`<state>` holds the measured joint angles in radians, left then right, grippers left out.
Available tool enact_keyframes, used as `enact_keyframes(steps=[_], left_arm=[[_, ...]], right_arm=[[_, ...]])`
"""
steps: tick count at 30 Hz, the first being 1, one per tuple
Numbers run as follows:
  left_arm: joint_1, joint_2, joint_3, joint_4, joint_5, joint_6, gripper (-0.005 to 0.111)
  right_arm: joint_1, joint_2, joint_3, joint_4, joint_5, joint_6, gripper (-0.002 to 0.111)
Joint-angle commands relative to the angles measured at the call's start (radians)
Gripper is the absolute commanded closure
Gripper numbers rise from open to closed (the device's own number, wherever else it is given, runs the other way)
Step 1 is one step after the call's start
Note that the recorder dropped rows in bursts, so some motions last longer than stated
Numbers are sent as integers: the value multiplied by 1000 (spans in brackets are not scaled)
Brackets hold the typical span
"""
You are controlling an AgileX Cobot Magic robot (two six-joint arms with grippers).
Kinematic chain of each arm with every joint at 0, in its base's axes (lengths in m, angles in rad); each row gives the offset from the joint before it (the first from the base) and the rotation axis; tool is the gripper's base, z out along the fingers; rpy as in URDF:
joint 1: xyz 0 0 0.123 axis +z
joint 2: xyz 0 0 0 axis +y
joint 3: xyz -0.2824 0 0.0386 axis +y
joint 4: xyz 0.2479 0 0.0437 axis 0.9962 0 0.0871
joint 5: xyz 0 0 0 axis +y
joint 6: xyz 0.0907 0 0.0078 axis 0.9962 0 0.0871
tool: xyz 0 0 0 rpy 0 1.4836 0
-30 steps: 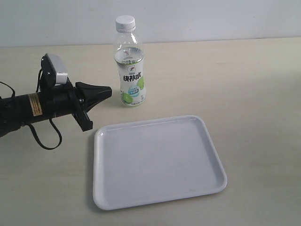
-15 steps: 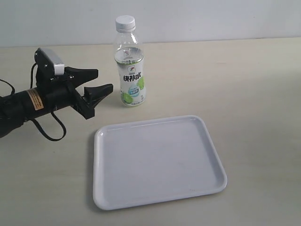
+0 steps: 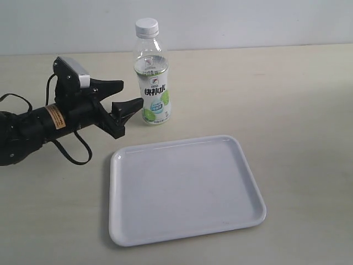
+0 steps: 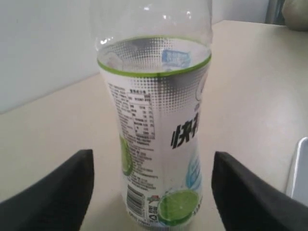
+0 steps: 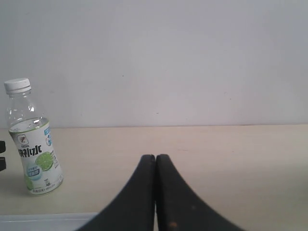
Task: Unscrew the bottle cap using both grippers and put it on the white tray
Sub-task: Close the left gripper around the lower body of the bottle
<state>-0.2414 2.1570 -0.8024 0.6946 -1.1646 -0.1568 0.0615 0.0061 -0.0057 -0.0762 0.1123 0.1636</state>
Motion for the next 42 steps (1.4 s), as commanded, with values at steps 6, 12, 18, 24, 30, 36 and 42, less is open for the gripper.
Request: enact_keyframes(steps=[6, 12, 18, 24, 30, 36, 42], left_arm=[[-4, 2, -56, 28, 70, -32, 39], [-7, 32, -94, 68, 72, -68, 39], [-8, 114, -151, 113, 64, -68, 39], [-8, 153, -194, 126, 57, -68, 39], [-21, 171, -228, 134, 46, -68, 36], [-42, 174, -252, 131, 48, -68, 29], [-49, 174, -258, 93, 50, -68, 30]], right_arm=[[-4, -6, 6, -1, -3, -3, 108], [-4, -6, 6, -1, -3, -3, 108], [-4, -6, 6, -1, -3, -3, 108], [-4, -6, 6, -1, -3, -3, 108], [-4, -6, 6, -1, -3, -3, 108], [-4, -6, 6, -1, -3, -3, 108], [-4, -6, 6, -1, -3, -3, 108]])
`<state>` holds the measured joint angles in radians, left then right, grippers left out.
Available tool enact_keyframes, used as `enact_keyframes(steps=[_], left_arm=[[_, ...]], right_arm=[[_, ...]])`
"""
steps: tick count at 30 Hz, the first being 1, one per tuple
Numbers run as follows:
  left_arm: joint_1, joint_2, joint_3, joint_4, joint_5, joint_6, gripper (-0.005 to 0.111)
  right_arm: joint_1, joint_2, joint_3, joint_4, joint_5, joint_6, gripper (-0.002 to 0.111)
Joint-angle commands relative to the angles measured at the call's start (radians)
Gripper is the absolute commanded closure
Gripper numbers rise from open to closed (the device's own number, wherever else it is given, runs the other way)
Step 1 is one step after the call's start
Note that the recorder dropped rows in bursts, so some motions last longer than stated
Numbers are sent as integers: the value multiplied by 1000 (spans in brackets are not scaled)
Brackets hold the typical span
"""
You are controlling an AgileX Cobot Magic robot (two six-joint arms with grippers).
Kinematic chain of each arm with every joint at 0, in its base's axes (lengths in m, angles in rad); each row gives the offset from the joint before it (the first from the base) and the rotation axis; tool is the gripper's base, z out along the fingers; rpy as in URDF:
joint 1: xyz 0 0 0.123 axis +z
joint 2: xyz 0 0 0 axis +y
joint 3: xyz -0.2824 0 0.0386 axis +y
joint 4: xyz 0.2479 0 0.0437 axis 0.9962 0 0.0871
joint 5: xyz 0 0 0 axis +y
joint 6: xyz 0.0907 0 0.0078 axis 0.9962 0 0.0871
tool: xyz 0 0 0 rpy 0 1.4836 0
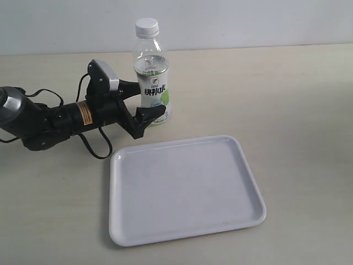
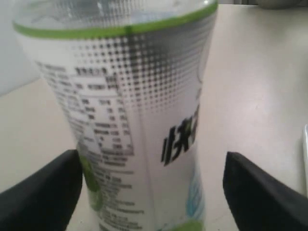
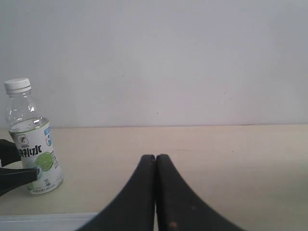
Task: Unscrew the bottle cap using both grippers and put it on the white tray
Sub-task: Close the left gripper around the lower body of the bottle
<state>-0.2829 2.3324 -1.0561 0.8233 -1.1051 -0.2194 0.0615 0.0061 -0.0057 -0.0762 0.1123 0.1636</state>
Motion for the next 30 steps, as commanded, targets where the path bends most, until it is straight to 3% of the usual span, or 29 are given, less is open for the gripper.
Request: enact_keyframes(steps=[1, 17, 30], left_arm=[[-7, -2, -5, -45, -10, -5, 30], [-58, 0, -55, -59, 77, -39, 30], [-59, 63, -92, -68, 75, -50, 30]], right_arm=[[-4, -6, 6, -1, -3, -3, 108], [-4, -6, 6, -1, -3, -3, 108], [-4, -6, 6, -1, -3, -3, 108]])
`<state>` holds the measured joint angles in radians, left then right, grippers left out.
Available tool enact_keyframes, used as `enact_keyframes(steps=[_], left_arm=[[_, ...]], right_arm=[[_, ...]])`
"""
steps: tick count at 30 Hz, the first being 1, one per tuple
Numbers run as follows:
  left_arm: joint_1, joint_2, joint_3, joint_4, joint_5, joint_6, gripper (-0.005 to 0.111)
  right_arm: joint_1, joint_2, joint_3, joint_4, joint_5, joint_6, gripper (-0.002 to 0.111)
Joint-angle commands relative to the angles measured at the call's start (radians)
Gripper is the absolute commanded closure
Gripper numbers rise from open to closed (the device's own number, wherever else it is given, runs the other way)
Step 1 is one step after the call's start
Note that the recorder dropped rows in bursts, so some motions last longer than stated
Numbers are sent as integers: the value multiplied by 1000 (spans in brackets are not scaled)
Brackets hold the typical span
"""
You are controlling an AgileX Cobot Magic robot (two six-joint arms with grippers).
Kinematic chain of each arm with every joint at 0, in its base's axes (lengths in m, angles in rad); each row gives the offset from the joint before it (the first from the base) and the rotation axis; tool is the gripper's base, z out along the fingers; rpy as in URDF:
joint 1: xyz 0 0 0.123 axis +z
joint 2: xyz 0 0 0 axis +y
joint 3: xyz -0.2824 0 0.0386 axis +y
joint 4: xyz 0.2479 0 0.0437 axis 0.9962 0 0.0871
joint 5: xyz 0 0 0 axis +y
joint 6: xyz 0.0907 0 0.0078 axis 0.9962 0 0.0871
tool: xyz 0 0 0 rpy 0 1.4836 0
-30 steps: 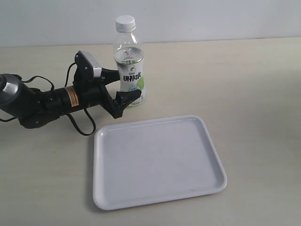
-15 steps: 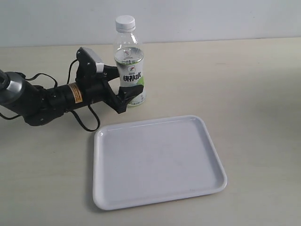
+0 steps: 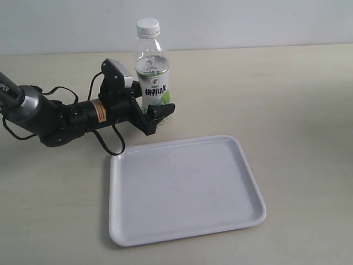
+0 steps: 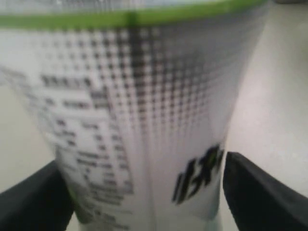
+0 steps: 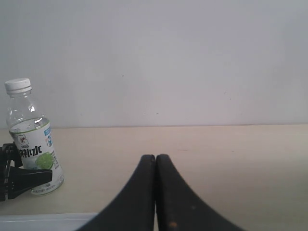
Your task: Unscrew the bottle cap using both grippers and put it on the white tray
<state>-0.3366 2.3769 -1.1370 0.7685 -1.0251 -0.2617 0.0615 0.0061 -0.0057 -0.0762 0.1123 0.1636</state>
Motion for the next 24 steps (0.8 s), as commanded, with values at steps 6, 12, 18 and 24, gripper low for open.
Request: enact_keyframes(steps=[6, 12, 18, 24], left_arm=[[-6, 23, -16, -13, -30, -7, 30], [-6, 23, -18, -13, -67, -7, 30], [-6, 23, -18, -13, -67, -7, 40], [-6, 23, -18, -13, -60, -7, 98]], right_arm=[[-4, -6, 6, -1, -3, -3, 108], [-4, -6, 6, -1, -3, -3, 108], [-4, -6, 6, -1, -3, -3, 108], [-4, -6, 6, -1, -3, -3, 108]])
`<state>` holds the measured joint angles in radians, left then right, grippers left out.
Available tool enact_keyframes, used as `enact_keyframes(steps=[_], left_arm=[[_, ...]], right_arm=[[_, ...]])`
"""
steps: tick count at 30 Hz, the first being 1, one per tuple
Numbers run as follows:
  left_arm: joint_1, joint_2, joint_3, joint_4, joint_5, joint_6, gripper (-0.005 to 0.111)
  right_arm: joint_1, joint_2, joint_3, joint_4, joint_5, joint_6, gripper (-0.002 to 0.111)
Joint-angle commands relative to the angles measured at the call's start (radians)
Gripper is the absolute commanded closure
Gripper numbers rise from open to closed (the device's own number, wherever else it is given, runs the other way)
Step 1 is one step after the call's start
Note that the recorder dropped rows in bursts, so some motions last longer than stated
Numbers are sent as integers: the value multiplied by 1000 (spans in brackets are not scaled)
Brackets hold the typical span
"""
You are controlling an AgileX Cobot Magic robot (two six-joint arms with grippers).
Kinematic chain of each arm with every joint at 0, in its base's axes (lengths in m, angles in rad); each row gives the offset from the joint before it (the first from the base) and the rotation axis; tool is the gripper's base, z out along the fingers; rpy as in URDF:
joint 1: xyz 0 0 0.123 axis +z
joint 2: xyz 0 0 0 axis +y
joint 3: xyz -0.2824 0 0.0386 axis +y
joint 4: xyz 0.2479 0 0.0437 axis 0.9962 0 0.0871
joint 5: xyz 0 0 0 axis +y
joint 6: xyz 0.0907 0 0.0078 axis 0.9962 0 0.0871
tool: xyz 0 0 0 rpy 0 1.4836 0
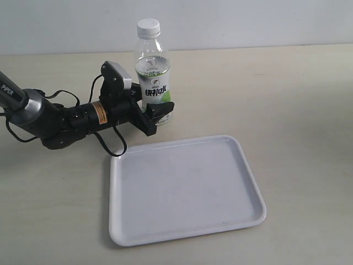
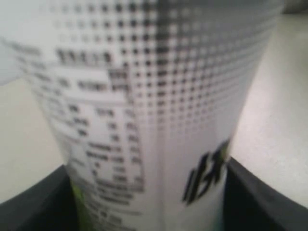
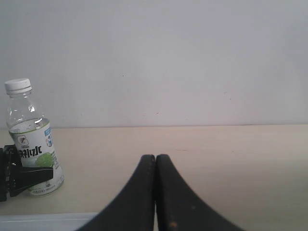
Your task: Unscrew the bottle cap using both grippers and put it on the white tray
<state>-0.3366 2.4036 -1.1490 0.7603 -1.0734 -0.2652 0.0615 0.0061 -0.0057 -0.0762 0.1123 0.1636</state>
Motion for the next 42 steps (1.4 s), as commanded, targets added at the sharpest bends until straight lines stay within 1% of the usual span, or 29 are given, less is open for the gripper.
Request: enact_keyframes(steps=[1, 3, 28, 33, 42], left_arm=[[-6, -3, -6, -5, -12, 2, 107], [-6, -3, -6, -25, -13, 2, 107], [-6, -3, -6, -19, -13, 2, 107], [-6, -3, -6, -9, -13, 0, 107], [-6, -3, -6, -7, -13, 0, 107]], right_arm=[[-4, -6, 6, -1, -3, -3, 108], [-4, -6, 6, -1, -3, -3, 108], [-4, -6, 6, -2, -7, -3, 108], [-4, -6, 6, 86, -134, 91, 108], [-4, -6, 6, 101, -182, 95, 108]])
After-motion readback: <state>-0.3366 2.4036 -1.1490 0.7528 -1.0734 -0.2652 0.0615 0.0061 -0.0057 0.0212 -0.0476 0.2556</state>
